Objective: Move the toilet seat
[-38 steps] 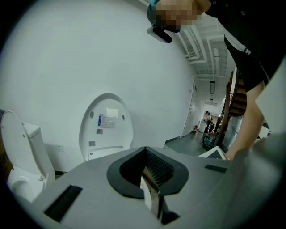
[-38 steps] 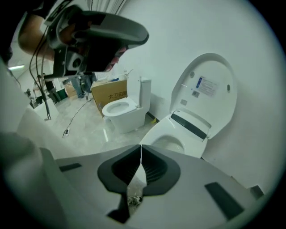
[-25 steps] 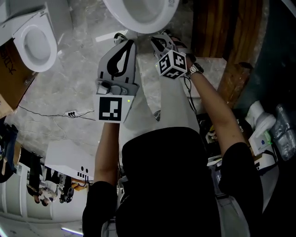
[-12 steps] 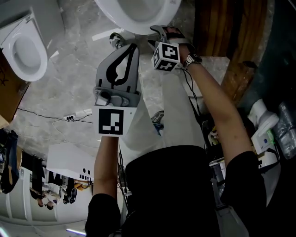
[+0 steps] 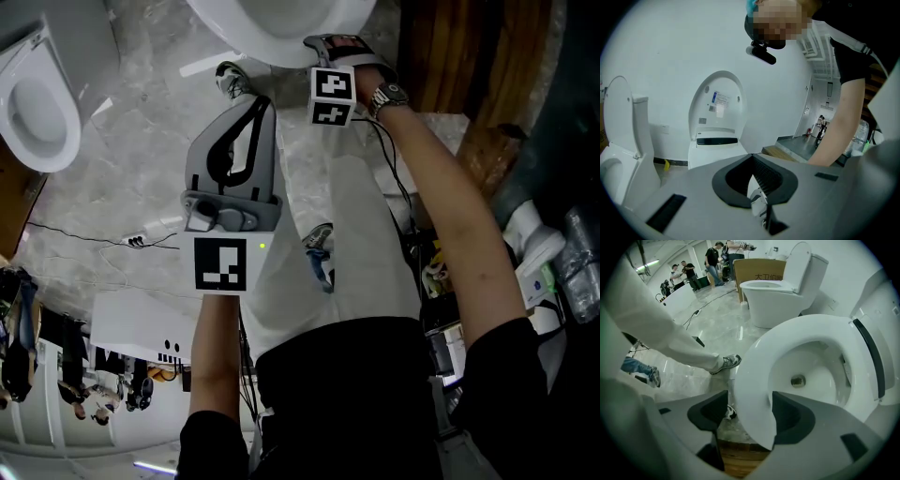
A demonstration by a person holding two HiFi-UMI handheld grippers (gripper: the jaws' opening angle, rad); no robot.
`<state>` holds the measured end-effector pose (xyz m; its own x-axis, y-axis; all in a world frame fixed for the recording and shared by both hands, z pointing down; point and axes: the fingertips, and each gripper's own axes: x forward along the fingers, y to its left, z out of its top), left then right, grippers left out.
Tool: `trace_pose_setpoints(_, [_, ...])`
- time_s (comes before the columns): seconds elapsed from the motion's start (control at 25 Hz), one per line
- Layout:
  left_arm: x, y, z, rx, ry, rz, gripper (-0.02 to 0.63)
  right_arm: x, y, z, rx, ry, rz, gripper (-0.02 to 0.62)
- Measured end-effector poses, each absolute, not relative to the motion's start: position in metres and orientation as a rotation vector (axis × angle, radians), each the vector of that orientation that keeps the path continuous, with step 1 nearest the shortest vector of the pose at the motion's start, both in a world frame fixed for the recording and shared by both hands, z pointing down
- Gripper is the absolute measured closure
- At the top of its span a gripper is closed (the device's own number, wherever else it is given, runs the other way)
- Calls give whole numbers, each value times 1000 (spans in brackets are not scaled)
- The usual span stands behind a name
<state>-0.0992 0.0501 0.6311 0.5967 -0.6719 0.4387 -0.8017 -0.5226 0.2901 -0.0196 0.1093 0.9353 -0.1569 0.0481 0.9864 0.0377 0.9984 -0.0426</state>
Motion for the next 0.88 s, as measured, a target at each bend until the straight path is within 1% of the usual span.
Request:
trace_pose_setpoints(0.36, [-109, 50, 637, 2343, -1184, 379, 600, -19, 112, 961, -138, -1659, -50, 284])
trace_pose_setpoints(0.72, [-105, 56, 642, 2330, -1180, 379, 600, -13, 107, 976, -137, -1577, -180, 287])
trace_pose_setpoints(0.88, [-104, 55, 641, 2339, -1175, 379, 600, -14, 105, 973, -142, -1583, -189, 302])
